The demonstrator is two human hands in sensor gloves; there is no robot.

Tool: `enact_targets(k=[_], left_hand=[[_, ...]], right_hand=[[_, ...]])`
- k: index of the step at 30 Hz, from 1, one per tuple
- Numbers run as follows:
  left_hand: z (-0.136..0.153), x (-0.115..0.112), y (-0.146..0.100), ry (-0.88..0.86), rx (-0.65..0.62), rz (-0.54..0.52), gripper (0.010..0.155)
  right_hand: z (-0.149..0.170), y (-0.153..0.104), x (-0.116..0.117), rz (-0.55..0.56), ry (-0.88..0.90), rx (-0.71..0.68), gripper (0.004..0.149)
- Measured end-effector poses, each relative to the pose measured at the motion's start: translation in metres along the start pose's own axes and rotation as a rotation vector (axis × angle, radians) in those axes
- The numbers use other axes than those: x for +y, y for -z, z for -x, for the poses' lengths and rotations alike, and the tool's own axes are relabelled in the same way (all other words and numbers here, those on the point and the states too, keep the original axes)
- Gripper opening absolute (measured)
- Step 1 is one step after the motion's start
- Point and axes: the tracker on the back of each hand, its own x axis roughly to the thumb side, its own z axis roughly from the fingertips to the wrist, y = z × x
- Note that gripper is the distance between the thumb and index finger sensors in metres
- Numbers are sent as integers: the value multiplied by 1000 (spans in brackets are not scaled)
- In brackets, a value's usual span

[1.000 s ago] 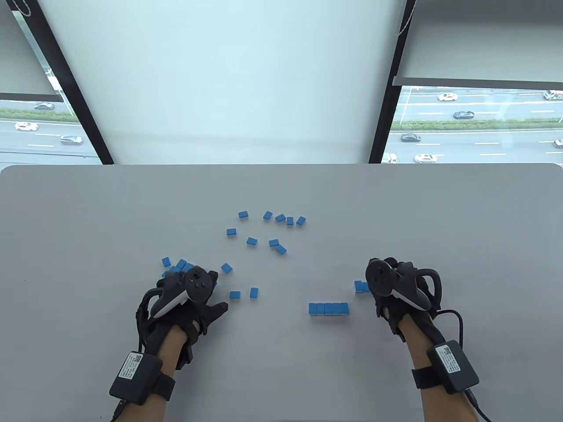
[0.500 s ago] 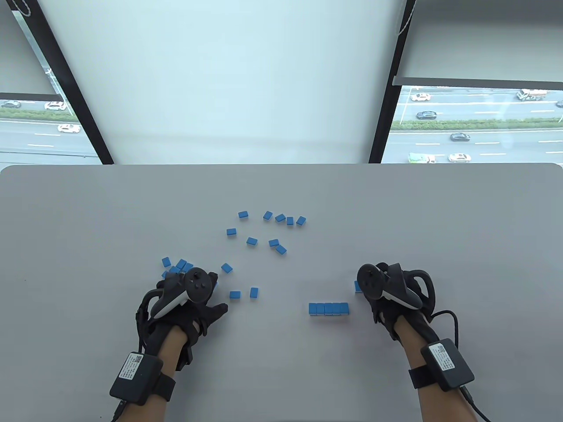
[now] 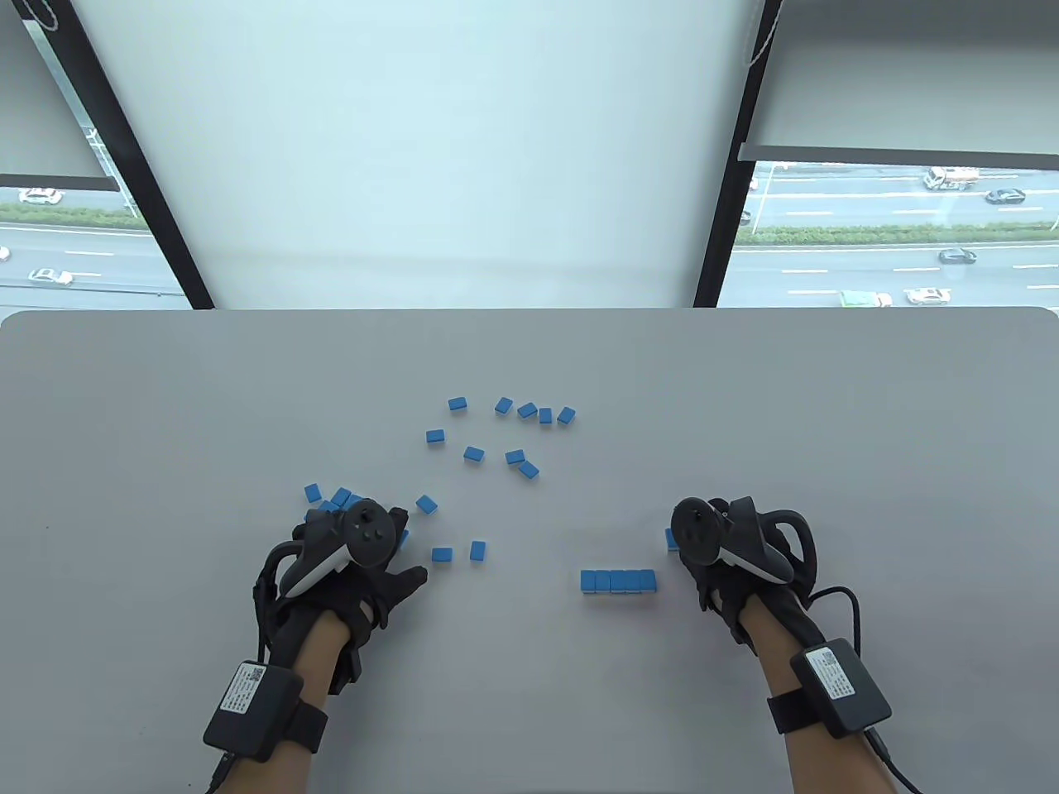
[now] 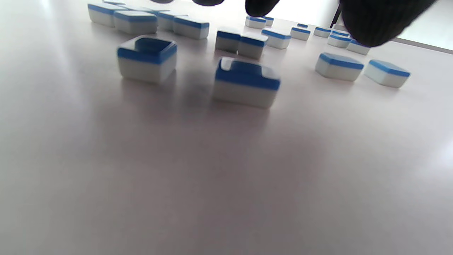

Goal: Build mahjong tile wall

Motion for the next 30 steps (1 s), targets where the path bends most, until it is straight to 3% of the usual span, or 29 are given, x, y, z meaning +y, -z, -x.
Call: enact_targets(k=[6,11,17,23,30], left_hand=[[-2,4,-2,2,-11,-17,85],[-2,4,-2,8,-13,-21,85],[0,5,-2,2,-11,-27,85],[7,6,-4,-19,-2,-40,84],[7,8,-4,-9,-2,-51,84]], right_hand=[[-3,-2,-23,62,25,25,61],[-13,15,-38,69,28,36,62],[-42,67,-45,-15,-45,50,61],[-68,130,-39,-148,-5,104,60],[-97,195,-30,-178,-81,179,62]])
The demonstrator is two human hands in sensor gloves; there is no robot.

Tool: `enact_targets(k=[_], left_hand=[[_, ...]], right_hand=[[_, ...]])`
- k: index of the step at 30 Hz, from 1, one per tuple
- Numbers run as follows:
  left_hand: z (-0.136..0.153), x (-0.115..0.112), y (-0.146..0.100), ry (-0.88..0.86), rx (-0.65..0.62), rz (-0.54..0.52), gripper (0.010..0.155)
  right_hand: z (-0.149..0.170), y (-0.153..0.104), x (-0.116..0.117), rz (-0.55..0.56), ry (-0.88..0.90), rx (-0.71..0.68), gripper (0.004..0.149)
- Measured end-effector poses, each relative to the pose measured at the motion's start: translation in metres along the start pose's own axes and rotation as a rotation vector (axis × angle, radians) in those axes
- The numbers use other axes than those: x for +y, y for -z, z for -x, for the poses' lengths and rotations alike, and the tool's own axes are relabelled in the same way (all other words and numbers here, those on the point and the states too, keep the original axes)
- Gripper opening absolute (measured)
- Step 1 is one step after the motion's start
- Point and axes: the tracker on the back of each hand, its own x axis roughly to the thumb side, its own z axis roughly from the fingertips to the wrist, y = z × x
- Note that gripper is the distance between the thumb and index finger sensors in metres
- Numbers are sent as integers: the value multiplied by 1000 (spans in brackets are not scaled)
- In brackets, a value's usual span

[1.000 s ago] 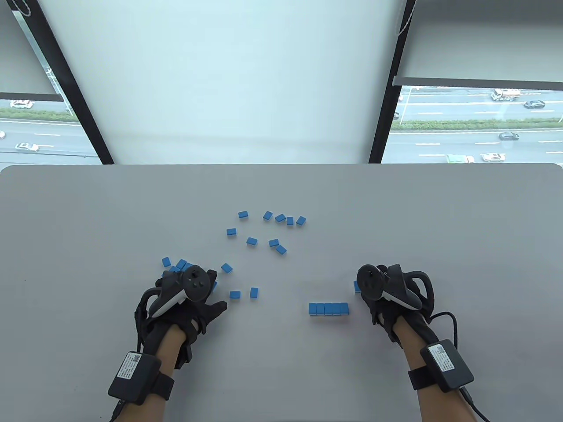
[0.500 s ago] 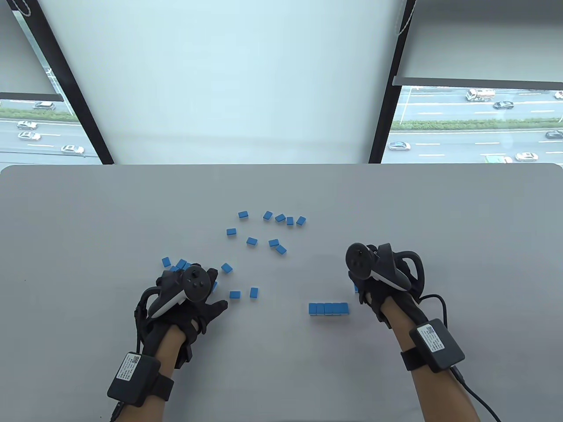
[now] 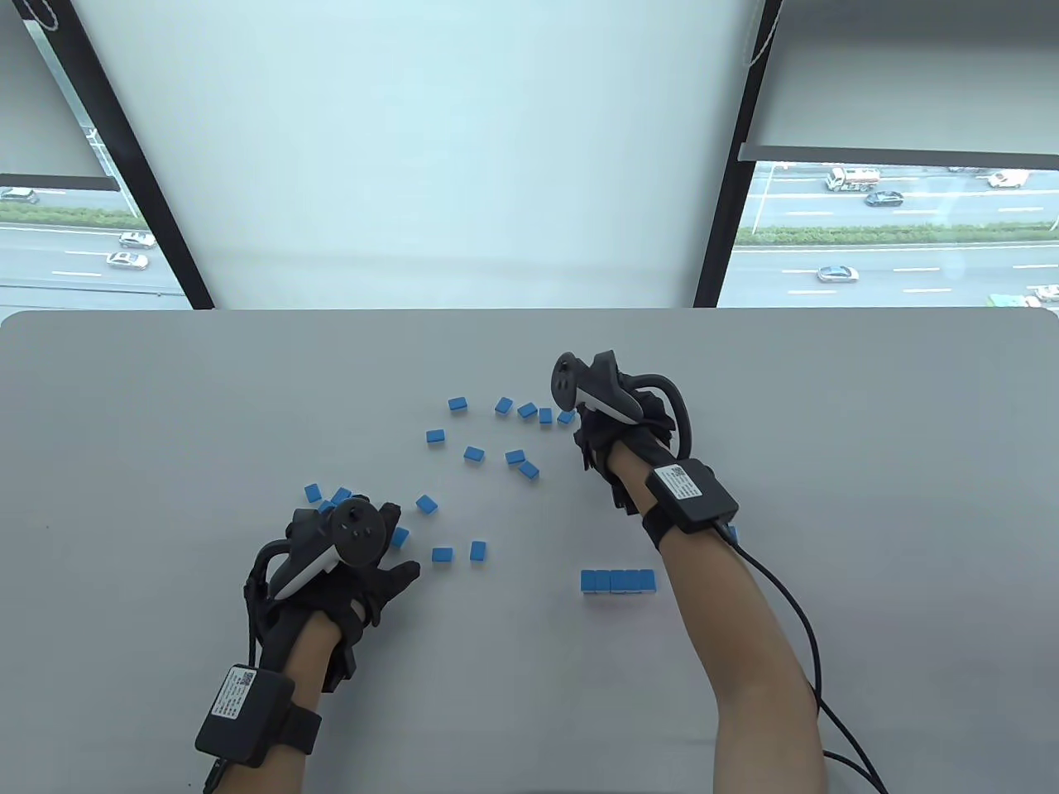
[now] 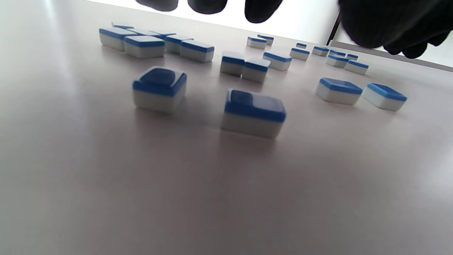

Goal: Build mahjong tile wall

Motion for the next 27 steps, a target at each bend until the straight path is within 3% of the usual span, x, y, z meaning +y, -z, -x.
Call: enact_targets(k=[6,13,19,27], left_hand=[[3,1,0,-5,5,-4,84],[6,0,2,-15,15,3,84],[6,0,2,-20,11,4,84],[5,0,2,-27,2,5,84]], right_hand=[[-26,31,7,-84,-21,73,68],[-32,31,14,-89,-64,75,60],[-19,4,-11,12,-108,-13,59],[23,-70,-50,159,-123,-121,59]])
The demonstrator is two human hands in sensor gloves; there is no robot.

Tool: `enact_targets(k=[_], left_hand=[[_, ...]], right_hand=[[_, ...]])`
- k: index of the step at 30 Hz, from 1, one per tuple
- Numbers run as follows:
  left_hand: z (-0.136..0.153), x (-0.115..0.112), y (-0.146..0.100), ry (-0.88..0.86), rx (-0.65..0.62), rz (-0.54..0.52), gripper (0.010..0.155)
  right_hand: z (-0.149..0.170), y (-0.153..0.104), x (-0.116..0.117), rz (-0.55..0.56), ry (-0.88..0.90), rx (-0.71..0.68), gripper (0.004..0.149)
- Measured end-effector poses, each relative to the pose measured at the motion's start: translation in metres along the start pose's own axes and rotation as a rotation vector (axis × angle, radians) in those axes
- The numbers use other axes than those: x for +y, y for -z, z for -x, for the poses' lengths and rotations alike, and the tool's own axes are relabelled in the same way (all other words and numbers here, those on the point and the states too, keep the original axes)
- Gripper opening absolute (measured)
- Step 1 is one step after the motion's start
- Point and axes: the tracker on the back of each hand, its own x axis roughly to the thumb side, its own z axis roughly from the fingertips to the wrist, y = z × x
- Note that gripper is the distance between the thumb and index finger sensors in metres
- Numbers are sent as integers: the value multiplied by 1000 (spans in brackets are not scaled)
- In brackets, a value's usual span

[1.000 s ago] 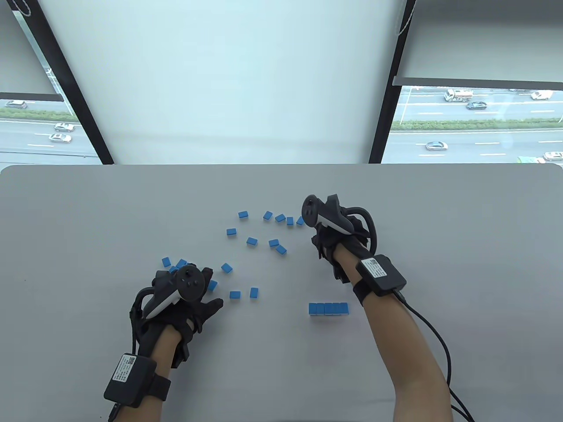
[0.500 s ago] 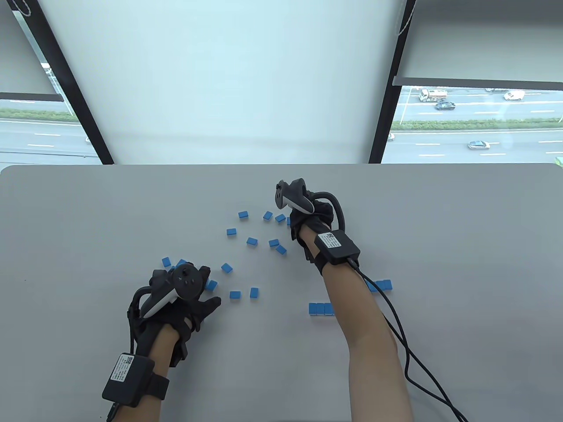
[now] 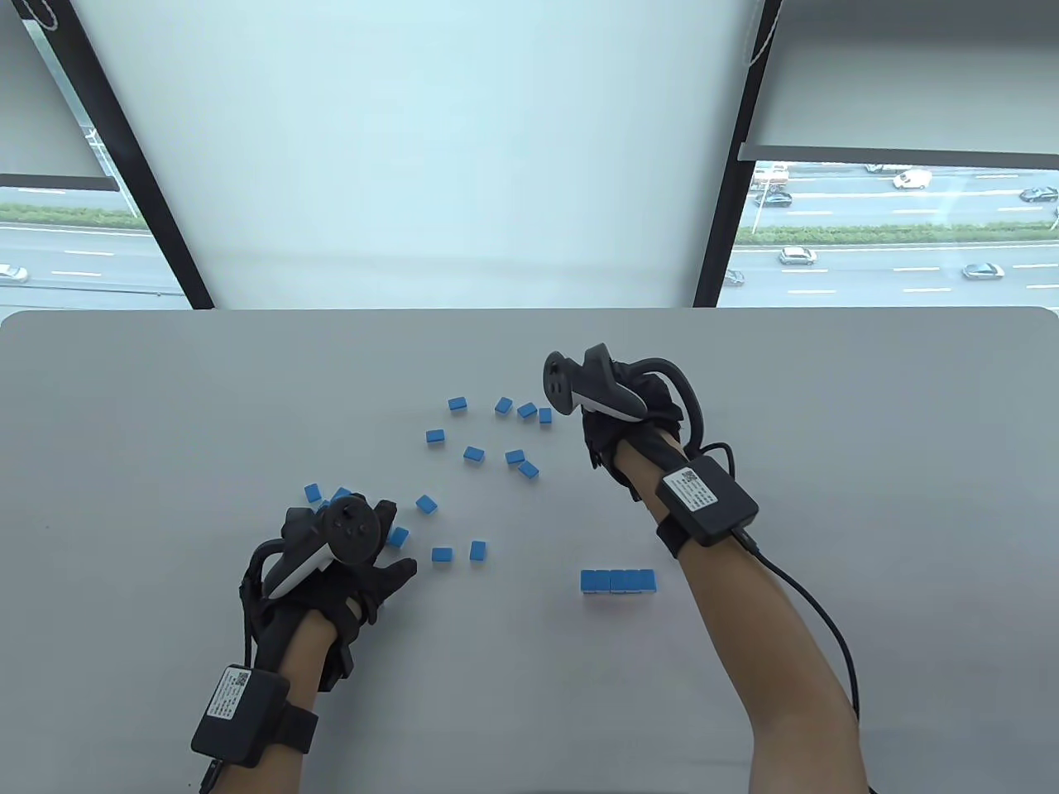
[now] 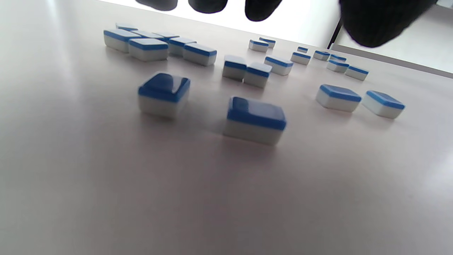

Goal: Build mahjong tile wall

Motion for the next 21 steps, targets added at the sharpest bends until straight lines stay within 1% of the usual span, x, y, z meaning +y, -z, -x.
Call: enact_targets(k=[3,6,8,9,12,13,17,19,21], left_hand=[[-1,1,-1,-7,-10,-6,84],[-5,0,-2,1,-24,-6,84],[-7,0,-1,7,-34,-7,85],[-9,0,-1,8,-41,-6,84],[-12,-1,0,11,-50,-2,84],[-13,-2,0,11,-52,-1,85],[-15,-4,1,23,-57,8,84],[-16,-4,1,26,-58,8,84],[-17,-5,2,31,-58,12,84]], right_hand=[[18,-30,-7,25,10,11,60],[40,-62,-7,49,44,34,60],[52,-79,-4,63,70,51,60],[62,-94,0,83,91,59,60],[78,-117,12,120,127,89,60],[81,-121,15,126,138,98,60],[98,-141,38,129,266,147,59],[101,-143,50,135,315,160,59],[102,-143,61,131,327,173,59]])
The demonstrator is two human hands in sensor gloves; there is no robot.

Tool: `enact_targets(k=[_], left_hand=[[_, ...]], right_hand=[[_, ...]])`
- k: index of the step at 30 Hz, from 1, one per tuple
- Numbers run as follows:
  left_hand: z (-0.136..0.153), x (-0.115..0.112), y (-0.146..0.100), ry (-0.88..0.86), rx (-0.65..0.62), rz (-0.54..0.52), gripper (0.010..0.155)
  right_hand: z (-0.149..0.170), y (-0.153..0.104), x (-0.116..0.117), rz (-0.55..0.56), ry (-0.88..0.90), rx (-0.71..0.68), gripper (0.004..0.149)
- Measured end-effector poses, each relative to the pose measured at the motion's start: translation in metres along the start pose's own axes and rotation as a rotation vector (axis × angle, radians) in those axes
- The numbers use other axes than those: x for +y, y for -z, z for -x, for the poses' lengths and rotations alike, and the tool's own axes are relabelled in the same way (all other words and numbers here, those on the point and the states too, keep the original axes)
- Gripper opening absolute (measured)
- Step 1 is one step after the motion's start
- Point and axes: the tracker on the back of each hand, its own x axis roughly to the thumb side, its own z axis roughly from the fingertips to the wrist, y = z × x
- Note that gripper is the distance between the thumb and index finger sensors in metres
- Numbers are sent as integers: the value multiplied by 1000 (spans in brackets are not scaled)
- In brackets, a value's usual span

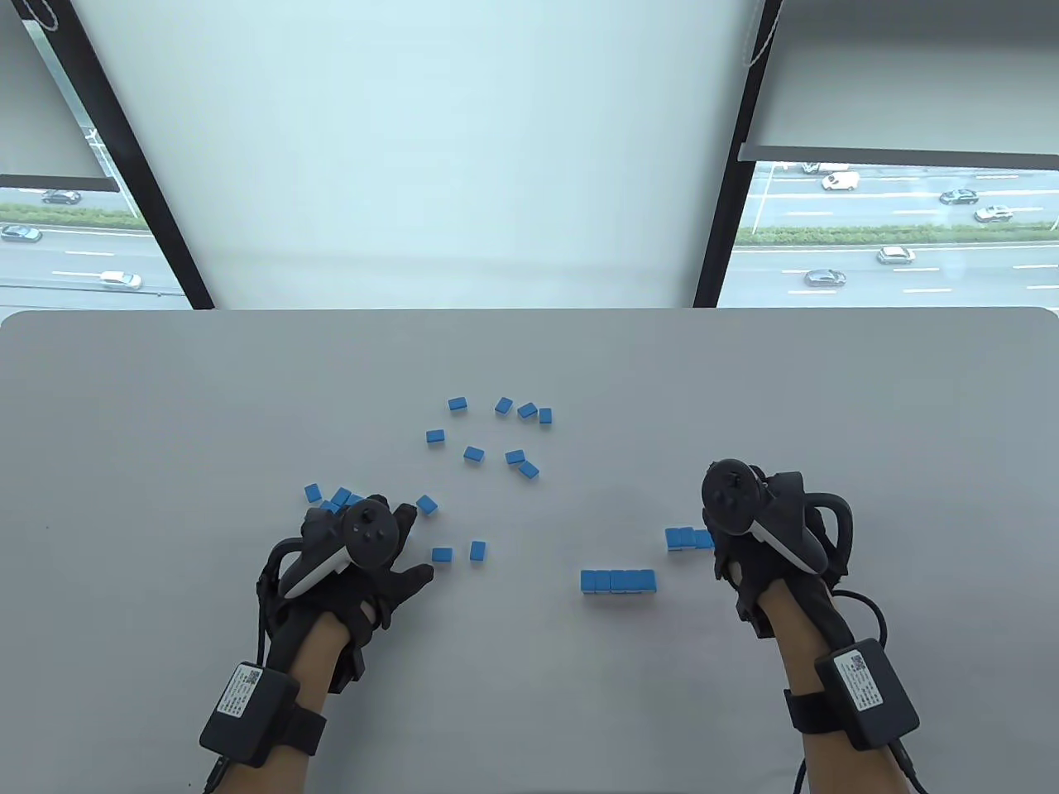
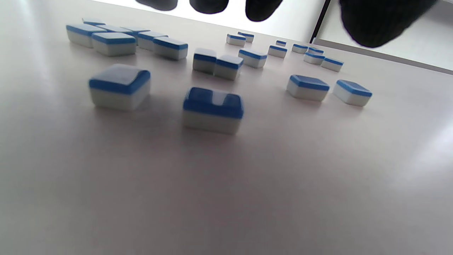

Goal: Build mahjong tile wall

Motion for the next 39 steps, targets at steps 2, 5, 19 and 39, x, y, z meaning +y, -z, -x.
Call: enact_targets(k=[2,5,19,39], left_hand=[[0,-1,0,2,2,3,84],[2,-4,2,-2,8,14,84],[3,-6,2,-10,21,36,84],[2,-2,0,-9,24,28,84]], right_hand=[[3,0,11,-9,-18,11,59],[4,4,35,-74,-78,-2,58],[0,11,67,-154,-145,-37,55],[0,3,54,-115,-48,-30,70]])
